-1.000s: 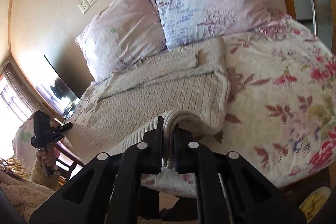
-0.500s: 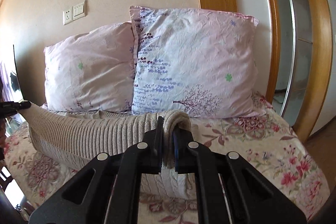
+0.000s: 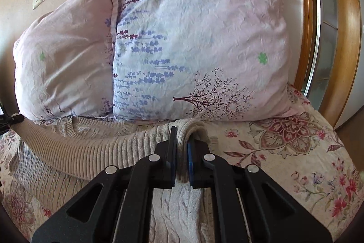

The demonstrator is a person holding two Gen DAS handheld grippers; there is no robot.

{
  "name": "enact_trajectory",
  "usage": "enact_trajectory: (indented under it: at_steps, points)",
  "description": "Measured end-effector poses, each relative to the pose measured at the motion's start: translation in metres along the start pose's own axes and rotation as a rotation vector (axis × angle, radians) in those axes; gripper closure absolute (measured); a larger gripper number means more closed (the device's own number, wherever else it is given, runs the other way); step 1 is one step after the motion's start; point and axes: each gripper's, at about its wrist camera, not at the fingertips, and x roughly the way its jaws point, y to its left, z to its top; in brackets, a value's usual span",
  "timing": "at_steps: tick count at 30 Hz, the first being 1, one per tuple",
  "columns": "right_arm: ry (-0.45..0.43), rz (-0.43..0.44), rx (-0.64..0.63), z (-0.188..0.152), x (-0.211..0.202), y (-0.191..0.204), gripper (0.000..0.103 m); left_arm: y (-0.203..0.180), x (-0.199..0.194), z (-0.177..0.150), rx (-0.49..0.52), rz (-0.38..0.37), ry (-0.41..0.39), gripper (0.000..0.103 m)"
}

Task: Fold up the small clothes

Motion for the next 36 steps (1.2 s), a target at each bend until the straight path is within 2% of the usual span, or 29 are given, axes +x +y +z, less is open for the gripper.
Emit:
enact_trajectory:
  at_steps: [5,12,15,16,17,18,19,21,23,25,28,30,32,36]
  points:
    - [0.082,-0.009,0.051,-0.001,0.034,-0.007,0.095,0.013,0.029,-0.002,-0.055,0.008,0.052,0.096]
    - [0.218,-0.003,0.188,-0.012,0.07,-0.019,0.094,0.024,0.058,-0.007,-0.135,-0.002,0.12,0.096]
    - [0.246,0.035,0.269,-0.012,0.076,-0.027,0.078,0.023,0.061,-0.006,-0.156,-0.004,0.129,0.093]
    - [0.252,0.061,0.301,-0.011,0.078,-0.029,0.067,0.022,0.062,-0.005,-0.16,-0.011,0.134,0.091]
    - [0.254,0.091,0.332,-0.009,0.079,-0.031,0.054,0.021,0.062,-0.003,-0.164,-0.024,0.137,0.083]
    - [0.253,0.123,0.364,-0.008,0.08,-0.033,0.048,0.019,0.061,-0.001,-0.171,-0.041,0.138,0.073]
    - [0.249,0.146,0.389,-0.005,0.08,-0.033,0.039,0.017,0.061,0.001,-0.178,-0.061,0.137,0.068]
    - [0.217,0.177,0.407,0.001,0.076,-0.031,0.034,0.014,0.054,0.006,-0.193,-0.099,0.118,0.044]
    - [0.176,0.204,0.399,0.007,0.068,-0.029,0.032,0.011,0.042,0.012,-0.185,-0.104,0.079,0.034]
    - [0.146,0.21,0.387,0.01,0.056,-0.029,0.032,0.014,0.028,0.012,-0.171,-0.105,0.041,0.032]
    - [0.13,0.193,0.372,0.008,0.04,-0.036,0.032,0.02,0.008,0.006,-0.129,-0.113,0.028,0.037]
    - [0.138,0.167,0.354,0.004,0.031,-0.044,0.034,0.027,-0.004,-0.001,-0.09,-0.097,0.039,0.047]
    - [0.155,0.152,0.327,-0.003,0.024,-0.051,0.048,0.034,-0.013,-0.011,-0.061,-0.088,0.059,0.052]
    - [0.201,0.145,0.294,-0.017,0.019,-0.061,0.054,0.04,-0.021,-0.029,-0.019,-0.064,0.101,0.054]
